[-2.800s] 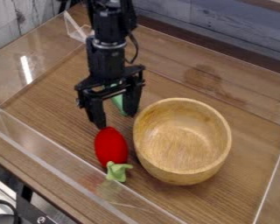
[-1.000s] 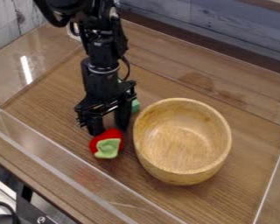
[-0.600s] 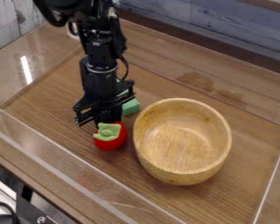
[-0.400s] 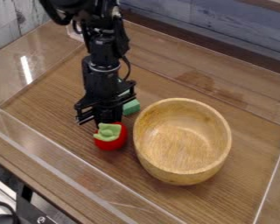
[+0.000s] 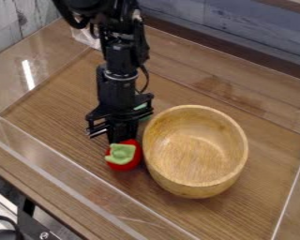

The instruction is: Move the red object to the right side of the table

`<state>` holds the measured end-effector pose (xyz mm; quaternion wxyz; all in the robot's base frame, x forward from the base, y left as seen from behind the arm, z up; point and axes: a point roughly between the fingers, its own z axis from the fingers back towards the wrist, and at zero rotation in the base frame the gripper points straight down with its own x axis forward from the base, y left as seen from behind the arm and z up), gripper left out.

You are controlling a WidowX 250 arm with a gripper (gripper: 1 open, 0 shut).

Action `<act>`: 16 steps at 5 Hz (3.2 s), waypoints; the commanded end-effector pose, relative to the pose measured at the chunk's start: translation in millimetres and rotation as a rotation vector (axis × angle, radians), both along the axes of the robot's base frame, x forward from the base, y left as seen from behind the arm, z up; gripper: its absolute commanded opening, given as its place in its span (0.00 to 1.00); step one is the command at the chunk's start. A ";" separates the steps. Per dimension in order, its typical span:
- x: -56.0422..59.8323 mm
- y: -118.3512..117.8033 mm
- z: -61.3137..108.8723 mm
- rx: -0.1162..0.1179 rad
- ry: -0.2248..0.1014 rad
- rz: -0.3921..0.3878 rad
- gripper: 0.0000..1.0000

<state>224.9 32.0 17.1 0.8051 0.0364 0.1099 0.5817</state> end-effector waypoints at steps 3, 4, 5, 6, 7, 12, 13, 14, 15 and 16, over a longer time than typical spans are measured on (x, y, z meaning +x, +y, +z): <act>13.3 -9.2 31.9 0.004 -0.001 -0.082 0.00; 17.8 -13.8 41.4 -0.008 0.007 -0.106 0.00; 22.2 -19.9 52.0 -0.017 0.017 -0.128 0.00; 27.1 -26.0 61.1 -0.027 0.028 -0.141 0.00; 33.9 -32.8 71.6 -0.045 0.043 -0.147 0.00; 63.5 -67.4 68.3 -0.115 0.119 -0.153 0.00; 64.9 -70.5 64.3 -0.123 0.134 -0.157 0.00; 66.1 -74.3 60.6 -0.133 0.148 -0.160 0.00; 66.6 -77.1 58.1 -0.137 0.163 -0.174 0.00; 67.7 -79.1 54.0 -0.142 0.175 -0.187 0.00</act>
